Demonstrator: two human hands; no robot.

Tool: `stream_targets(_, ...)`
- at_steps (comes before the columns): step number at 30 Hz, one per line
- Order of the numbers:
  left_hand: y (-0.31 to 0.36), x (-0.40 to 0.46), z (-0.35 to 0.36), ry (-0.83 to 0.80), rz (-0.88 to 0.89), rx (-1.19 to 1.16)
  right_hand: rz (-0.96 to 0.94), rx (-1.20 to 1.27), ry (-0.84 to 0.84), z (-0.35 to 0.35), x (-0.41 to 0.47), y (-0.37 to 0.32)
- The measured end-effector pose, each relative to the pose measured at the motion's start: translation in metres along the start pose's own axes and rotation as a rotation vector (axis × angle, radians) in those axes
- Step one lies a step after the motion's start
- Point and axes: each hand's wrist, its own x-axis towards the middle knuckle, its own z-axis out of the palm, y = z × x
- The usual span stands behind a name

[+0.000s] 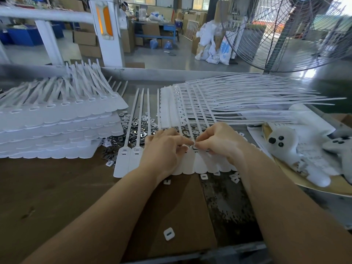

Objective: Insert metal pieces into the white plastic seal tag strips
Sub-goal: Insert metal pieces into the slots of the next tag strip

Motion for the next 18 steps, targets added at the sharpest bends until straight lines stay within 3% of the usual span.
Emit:
stream_targets(8, 0.002, 0.000, 0.000, -0.041, 0.072, 0.035, -0.051, 0.034, 0.039, 0.001, -0.004, 0.007)
stream_targets(18, 0.004, 0.000, -0.003, -0.035, 0.002, -0.047, 0.048, -0.058, -0.002, 0.000, 0.000, -0.014)
